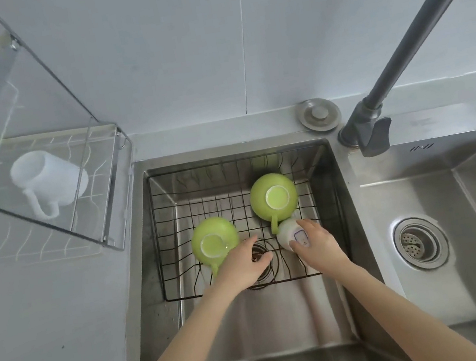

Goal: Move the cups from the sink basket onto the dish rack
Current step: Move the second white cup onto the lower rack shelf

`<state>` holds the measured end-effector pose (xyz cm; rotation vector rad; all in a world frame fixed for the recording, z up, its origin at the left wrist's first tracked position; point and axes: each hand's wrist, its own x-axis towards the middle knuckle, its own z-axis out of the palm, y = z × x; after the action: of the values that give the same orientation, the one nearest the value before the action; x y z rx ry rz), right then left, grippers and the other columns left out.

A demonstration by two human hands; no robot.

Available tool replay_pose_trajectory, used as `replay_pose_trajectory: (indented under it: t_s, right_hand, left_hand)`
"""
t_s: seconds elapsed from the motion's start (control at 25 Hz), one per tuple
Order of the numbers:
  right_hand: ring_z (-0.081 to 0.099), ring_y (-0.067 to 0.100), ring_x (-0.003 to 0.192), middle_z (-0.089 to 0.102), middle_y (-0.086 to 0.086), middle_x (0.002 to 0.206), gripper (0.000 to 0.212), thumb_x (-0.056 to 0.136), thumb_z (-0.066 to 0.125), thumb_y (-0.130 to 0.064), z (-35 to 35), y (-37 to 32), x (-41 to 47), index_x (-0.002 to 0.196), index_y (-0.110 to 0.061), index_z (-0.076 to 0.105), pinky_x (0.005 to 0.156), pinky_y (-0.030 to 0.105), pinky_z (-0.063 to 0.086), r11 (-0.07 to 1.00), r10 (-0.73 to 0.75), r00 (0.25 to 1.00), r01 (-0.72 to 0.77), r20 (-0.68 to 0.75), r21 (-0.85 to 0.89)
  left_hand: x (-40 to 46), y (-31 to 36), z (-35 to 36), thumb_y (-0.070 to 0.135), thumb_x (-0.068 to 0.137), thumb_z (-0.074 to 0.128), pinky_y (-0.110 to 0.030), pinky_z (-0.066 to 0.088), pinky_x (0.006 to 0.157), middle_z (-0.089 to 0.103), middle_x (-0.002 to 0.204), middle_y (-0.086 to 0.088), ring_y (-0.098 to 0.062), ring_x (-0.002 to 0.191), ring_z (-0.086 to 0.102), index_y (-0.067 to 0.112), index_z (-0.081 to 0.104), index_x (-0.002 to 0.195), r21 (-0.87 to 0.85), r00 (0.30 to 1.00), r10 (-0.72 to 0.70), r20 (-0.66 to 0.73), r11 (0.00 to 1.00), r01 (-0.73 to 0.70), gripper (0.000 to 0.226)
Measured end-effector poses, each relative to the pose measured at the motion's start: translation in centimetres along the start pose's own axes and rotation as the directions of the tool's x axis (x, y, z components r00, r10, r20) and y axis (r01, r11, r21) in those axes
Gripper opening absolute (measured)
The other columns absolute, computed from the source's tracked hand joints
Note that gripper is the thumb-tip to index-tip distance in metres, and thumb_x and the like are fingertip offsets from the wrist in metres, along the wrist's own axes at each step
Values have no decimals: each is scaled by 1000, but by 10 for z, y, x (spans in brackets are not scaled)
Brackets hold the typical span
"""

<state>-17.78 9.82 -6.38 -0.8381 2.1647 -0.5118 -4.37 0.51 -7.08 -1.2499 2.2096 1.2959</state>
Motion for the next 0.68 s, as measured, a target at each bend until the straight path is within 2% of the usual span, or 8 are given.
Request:
replay_pose_trajectory:
  t_s: [0.12, 0.2, 0.32, 0.44, 0.6, 0.68]
  right_hand:
    - [35, 26, 134, 39, 11, 146, 53, 90, 49, -16, 1, 12, 15, 139, -6, 33, 106, 28, 28, 999, 33, 999, -34, 35, 27]
    - [36, 25, 134, 38, 9, 147, 52, 91, 46, -15, 2, 19, 24, 141, -8, 32, 105, 26, 28, 996, 68, 996, -71, 49, 59]
    - [36, 24, 134, 37, 8, 148, 53, 92, 46, -16, 2, 26, 35, 142, -11, 32, 106, 25, 29, 988, 113, 991, -121, 78, 98]
    - [37, 24, 133, 38, 8, 148, 52, 91, 48, -17, 1, 31, 38, 142, -13, 34, 105, 24, 29, 985, 102, 990, -114, 97, 127]
    - [42, 21, 130, 44, 6, 145, 50, 90, 53, -16, 0, 34, 33, 138, -14, 40, 102, 20, 30, 961, 115, 991, -129, 71, 244]
    - [45, 21, 128, 48, 7, 142, 50, 88, 56, -14, -1, 33, 30, 136, -13, 44, 103, 22, 32, 939, 135, 990, -144, 51, 313]
  left_hand:
    - [18, 8, 20, 36, 87, 52, -35, 37, 107, 43, 143, -9, -22, 128, 44, 13, 33, 138, -270, 994, -98, 53, 957, 108, 59]
    - [29, 12, 30, 36, 87, 53, -32, 36, 107, 47, 139, -10, -21, 127, 44, 12, 34, 138, -363, 990, -125, 69, 921, 141, 59]
    - [42, 21, 42, 35, 86, 54, -25, 36, 95, 54, 129, -6, -19, 122, 48, 16, 44, 131, -438, 988, -128, 86, 886, 153, 49]
    - [49, 27, 50, 28, 87, 55, -21, 39, 77, 62, 119, -8, -17, 107, 55, 16, 55, 118, -495, 990, -117, 79, 858, 141, 33]
    - [49, 27, 54, 26, 88, 53, -25, 38, 84, 64, 111, -6, -21, 106, 56, 15, 58, 116, -514, 992, -123, 30, 850, 121, 30]
    - [46, 27, 56, 26, 89, 51, -25, 37, 83, 63, 105, -2, -17, 99, 54, 15, 59, 115, -497, 994, -106, 12, 862, 98, 29]
